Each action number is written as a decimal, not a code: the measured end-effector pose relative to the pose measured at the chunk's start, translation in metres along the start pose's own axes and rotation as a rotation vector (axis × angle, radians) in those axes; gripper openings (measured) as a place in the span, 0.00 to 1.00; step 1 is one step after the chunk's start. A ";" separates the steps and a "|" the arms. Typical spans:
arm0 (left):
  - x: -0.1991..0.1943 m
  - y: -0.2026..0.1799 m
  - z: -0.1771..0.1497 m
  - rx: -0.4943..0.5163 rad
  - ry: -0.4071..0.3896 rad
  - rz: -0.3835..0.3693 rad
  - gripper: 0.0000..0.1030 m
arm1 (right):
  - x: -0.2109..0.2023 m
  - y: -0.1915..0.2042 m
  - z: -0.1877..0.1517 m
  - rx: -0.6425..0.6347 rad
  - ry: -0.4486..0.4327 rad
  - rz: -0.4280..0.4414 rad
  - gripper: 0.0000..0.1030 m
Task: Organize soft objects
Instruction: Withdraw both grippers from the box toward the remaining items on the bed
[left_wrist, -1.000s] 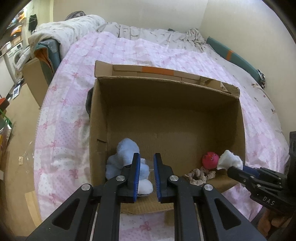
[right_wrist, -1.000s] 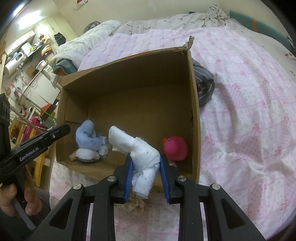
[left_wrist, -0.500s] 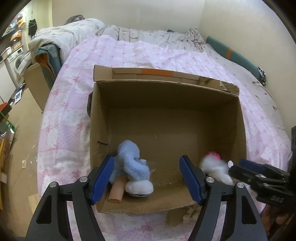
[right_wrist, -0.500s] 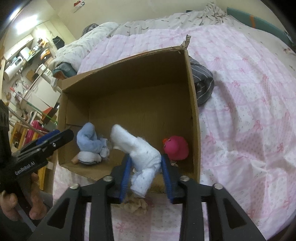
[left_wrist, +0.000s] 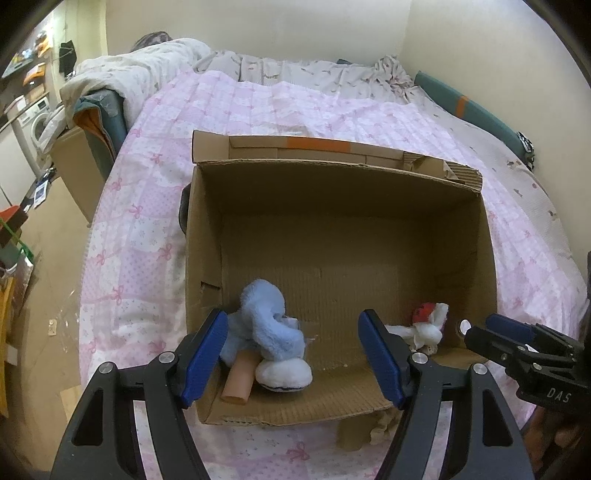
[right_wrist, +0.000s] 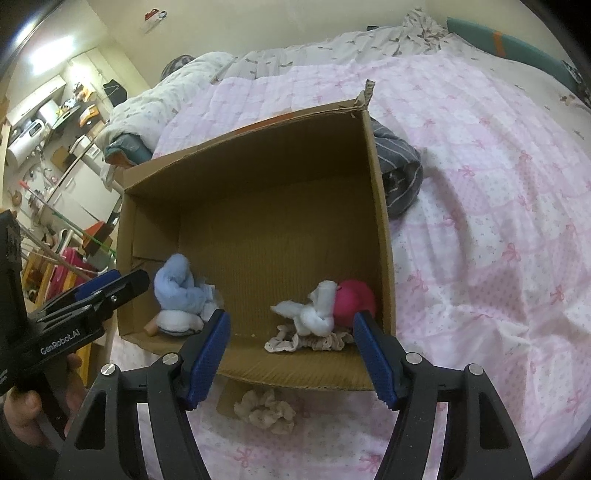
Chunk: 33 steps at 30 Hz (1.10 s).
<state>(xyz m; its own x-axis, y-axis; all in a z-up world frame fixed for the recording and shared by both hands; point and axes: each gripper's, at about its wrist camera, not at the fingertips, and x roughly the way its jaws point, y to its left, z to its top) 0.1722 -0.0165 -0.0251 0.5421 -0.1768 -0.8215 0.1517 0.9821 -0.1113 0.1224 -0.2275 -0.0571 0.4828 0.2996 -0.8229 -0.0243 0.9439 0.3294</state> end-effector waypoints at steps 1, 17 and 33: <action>0.000 0.000 0.000 -0.001 0.002 -0.001 0.68 | 0.000 0.000 0.000 0.002 -0.001 -0.003 0.71; -0.015 0.005 -0.007 0.008 -0.022 0.017 0.68 | -0.001 -0.001 0.001 0.008 -0.003 -0.008 0.71; -0.044 0.015 -0.032 -0.013 -0.015 0.033 0.68 | -0.018 -0.002 -0.011 0.009 -0.016 -0.045 0.71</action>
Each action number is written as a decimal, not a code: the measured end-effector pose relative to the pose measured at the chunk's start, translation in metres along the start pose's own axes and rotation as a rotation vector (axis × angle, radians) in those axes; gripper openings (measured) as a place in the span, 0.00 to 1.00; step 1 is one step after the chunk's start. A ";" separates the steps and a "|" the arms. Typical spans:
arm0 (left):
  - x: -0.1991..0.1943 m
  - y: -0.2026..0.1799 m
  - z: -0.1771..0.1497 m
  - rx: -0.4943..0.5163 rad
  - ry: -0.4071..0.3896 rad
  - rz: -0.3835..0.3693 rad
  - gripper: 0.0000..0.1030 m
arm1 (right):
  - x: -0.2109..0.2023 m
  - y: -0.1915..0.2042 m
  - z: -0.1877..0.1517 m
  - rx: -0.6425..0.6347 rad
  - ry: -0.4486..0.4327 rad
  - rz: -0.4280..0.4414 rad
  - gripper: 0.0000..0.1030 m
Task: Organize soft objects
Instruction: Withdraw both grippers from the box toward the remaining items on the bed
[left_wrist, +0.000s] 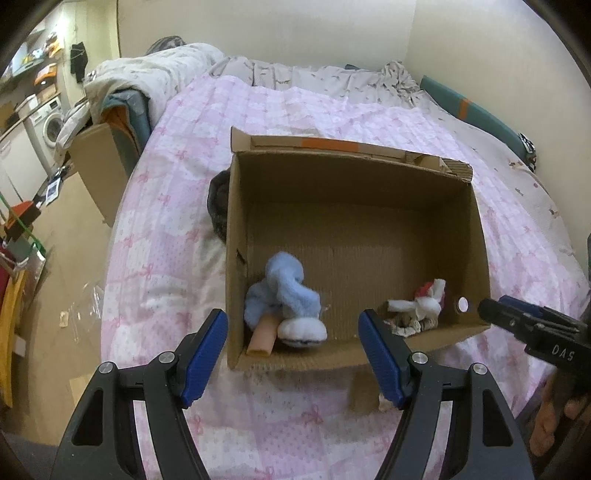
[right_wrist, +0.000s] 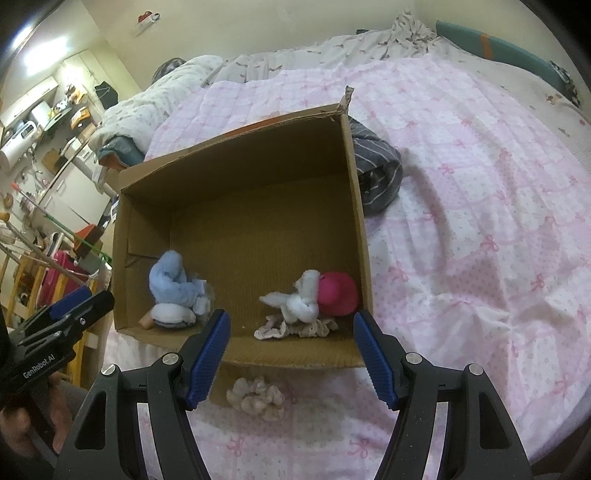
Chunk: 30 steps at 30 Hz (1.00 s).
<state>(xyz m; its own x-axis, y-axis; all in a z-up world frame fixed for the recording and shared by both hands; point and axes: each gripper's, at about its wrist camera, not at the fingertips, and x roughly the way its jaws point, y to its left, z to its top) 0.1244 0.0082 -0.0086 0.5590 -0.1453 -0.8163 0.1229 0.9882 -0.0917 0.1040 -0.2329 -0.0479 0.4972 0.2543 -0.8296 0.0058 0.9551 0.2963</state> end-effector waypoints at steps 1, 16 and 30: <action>-0.001 0.001 -0.002 -0.003 0.001 0.002 0.68 | -0.002 0.000 -0.001 -0.002 -0.003 -0.004 0.71; -0.016 0.005 -0.032 -0.028 0.029 0.011 0.68 | -0.027 -0.013 -0.025 0.035 -0.026 -0.008 0.71; 0.009 0.014 -0.053 -0.099 0.153 0.070 0.68 | 0.013 -0.003 -0.045 -0.028 0.171 -0.064 0.71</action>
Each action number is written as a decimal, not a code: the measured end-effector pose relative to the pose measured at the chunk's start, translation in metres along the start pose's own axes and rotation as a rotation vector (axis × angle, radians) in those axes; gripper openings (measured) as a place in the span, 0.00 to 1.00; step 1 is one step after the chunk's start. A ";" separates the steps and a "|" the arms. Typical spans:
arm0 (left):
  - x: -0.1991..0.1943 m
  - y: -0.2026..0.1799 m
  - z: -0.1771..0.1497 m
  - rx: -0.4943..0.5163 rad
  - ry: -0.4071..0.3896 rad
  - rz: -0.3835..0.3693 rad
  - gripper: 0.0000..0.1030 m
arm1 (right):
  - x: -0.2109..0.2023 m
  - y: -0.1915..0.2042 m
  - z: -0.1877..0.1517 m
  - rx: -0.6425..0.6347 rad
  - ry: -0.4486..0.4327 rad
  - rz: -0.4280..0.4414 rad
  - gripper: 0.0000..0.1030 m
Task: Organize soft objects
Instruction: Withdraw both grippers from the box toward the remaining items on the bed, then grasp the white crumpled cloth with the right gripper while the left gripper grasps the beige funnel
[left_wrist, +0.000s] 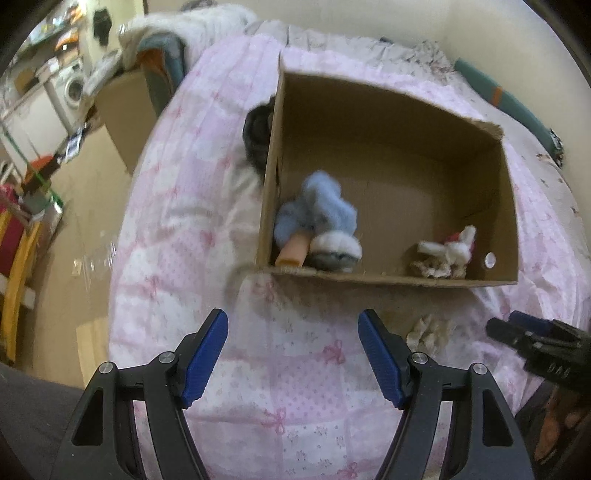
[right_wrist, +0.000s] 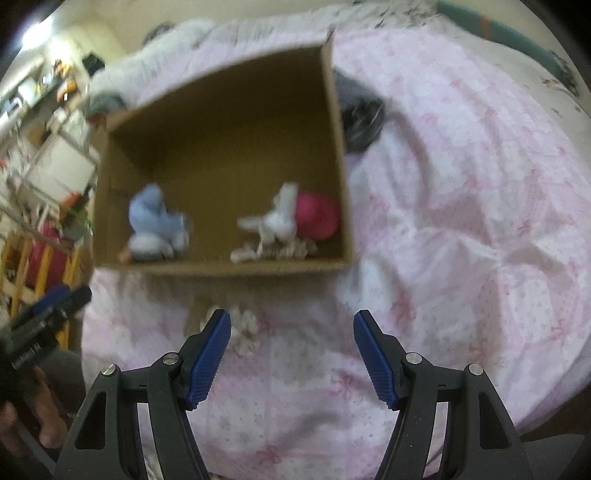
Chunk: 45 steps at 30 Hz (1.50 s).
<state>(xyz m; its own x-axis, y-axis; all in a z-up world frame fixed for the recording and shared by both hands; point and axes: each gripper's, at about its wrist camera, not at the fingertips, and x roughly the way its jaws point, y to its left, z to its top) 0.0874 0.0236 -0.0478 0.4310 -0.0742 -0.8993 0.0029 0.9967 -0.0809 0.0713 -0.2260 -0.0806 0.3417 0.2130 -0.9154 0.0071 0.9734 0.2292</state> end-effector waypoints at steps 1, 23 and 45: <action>0.003 0.000 -0.001 -0.006 0.017 -0.006 0.68 | 0.006 0.003 -0.001 -0.013 0.024 -0.002 0.71; 0.030 -0.014 -0.006 0.010 0.102 -0.027 0.68 | 0.085 0.072 -0.014 -0.274 0.200 -0.002 0.25; 0.107 -0.097 -0.015 0.257 0.240 -0.150 0.15 | 0.001 0.003 -0.011 0.026 0.061 0.074 0.22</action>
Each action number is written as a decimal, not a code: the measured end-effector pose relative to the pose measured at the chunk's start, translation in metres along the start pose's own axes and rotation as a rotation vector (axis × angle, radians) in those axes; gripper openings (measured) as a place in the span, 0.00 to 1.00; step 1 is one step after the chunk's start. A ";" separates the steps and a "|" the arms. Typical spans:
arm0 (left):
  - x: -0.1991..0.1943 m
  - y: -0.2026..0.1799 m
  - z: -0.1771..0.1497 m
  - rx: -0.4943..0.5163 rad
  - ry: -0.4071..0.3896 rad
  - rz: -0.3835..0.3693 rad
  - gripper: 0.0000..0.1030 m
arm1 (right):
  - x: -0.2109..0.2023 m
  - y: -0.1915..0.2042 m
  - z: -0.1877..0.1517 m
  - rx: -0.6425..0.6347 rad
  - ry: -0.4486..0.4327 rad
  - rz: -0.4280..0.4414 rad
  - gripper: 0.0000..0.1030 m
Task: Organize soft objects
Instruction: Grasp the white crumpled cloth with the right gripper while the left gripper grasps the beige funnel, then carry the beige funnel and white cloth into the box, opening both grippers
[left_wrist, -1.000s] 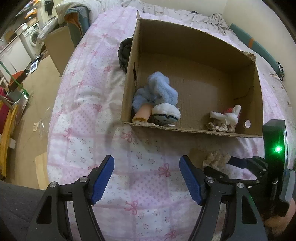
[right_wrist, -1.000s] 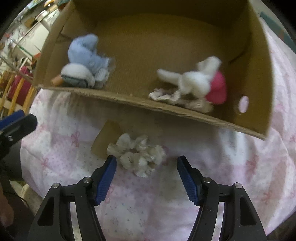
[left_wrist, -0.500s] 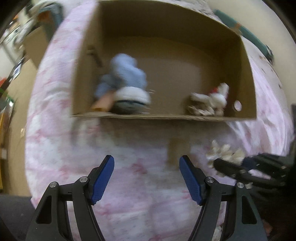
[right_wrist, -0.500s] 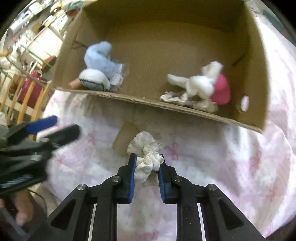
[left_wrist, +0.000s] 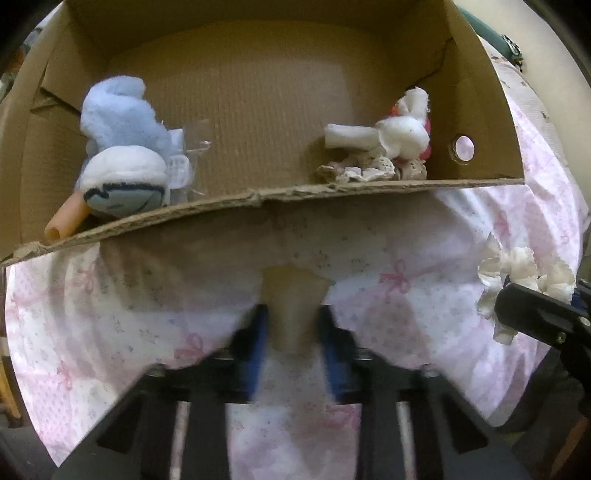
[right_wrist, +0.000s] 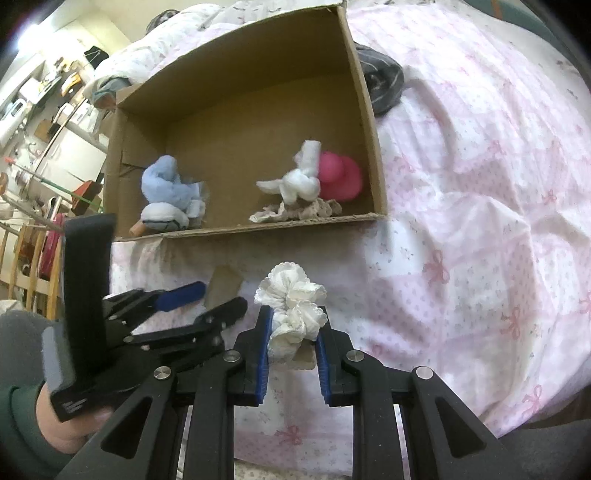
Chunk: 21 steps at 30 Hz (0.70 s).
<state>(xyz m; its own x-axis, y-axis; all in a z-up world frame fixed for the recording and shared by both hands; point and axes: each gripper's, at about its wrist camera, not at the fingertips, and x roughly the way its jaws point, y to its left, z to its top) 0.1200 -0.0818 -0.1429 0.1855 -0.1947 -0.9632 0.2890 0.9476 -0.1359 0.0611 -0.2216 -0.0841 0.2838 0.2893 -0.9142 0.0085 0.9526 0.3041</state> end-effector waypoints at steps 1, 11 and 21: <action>-0.001 0.000 0.001 0.000 0.000 -0.010 0.13 | 0.004 0.003 0.000 -0.001 0.001 -0.001 0.22; -0.022 0.026 0.002 -0.080 -0.053 0.016 0.08 | 0.010 0.005 -0.001 -0.012 0.001 0.004 0.22; -0.046 0.055 -0.015 -0.164 -0.084 0.081 0.08 | 0.010 0.013 0.001 -0.041 -0.009 0.019 0.22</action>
<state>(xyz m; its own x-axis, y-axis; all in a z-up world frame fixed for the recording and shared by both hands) 0.1132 -0.0169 -0.1099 0.2812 -0.1300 -0.9508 0.1142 0.9883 -0.1014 0.0650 -0.2064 -0.0887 0.2923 0.3064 -0.9059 -0.0358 0.9501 0.3098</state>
